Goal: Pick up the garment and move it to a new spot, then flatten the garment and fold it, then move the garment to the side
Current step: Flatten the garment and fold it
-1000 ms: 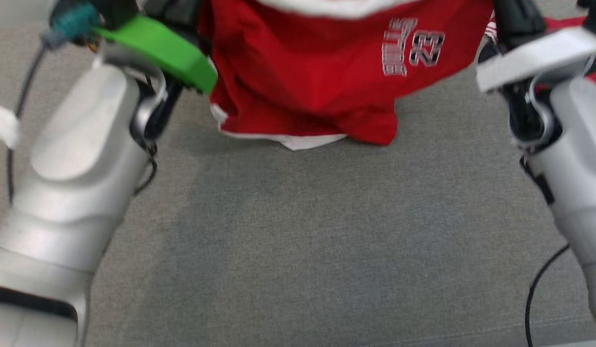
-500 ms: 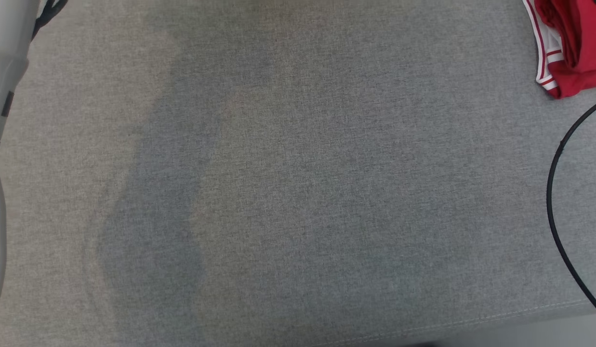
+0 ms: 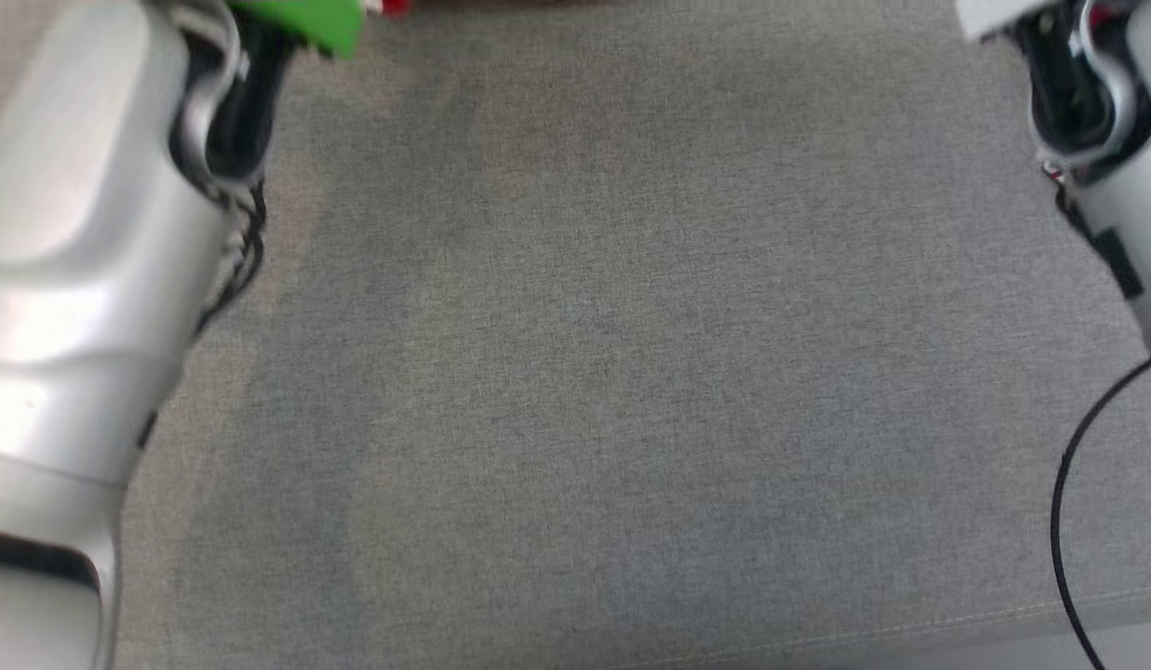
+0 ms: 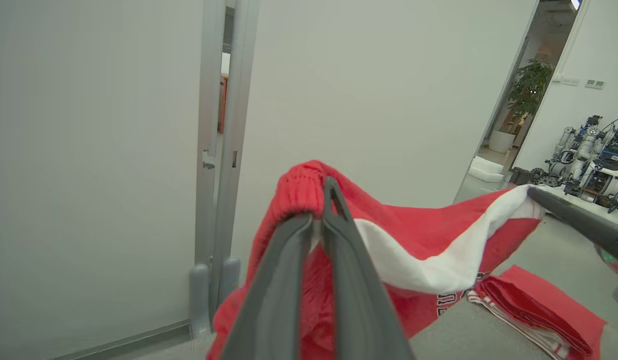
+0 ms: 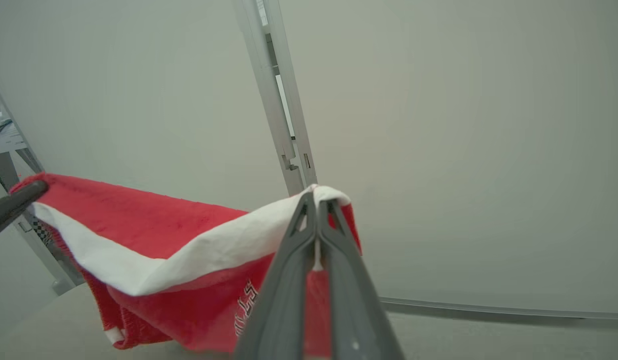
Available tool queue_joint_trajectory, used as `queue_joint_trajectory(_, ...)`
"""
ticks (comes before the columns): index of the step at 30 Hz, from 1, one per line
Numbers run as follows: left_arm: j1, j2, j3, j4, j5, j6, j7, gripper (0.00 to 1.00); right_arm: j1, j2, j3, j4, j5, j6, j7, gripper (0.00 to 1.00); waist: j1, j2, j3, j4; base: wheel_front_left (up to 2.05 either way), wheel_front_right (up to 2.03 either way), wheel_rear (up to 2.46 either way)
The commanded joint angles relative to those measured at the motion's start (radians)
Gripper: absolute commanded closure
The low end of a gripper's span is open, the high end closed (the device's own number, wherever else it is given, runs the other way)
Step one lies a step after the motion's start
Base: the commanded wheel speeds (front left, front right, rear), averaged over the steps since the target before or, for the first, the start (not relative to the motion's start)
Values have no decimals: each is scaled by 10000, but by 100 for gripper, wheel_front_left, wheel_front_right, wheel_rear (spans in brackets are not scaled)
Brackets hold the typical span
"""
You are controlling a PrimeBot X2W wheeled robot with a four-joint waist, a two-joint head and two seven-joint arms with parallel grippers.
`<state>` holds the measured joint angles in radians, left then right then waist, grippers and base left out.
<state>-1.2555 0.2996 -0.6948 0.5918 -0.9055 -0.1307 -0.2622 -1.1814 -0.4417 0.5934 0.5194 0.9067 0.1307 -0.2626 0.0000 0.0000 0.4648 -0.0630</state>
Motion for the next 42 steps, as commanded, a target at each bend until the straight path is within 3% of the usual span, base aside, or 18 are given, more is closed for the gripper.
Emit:
queue_joint_trajectory(1, 760, 45, 292, -244, 251, 5, -28, 100, 683, -143, -53, -218, -106, -3, -23, 100, 0, 0, -514, 31, 0, 0, 0)
queue_joint_trajectory(10, 5787, -593, 1026, -2086, 1805, 154, -30, 100, 5297, -662, -505, -1843, -158, -3, -25, 100, 0, 0, -1832, 117, 0, 0, 0)
queue_joint_trajectory(20, 9518, -950, 396, -2437, 2747, 79, -31, 100, 9256, -867, -1460, -2813, -312, -3, -25, 100, 0, 0, -2822, 217, 0, 0, 0)
queue_joint_trajectory(32, 11550, -637, 802, -2971, 2939, 163, -30, 100, 12648, -757, -2310, -4144, -520, -3, -26, 100, 0, 0, -3579, 501, 0, 0, 0)
queue_joint_trajectory(42, 11577, -973, 648, -3050, 2997, 79, -31, 100, 12534, -705, -2724, -3985, -699, -3, 68, 100, 0, 0, -3635, 702, 0, 0, 0)
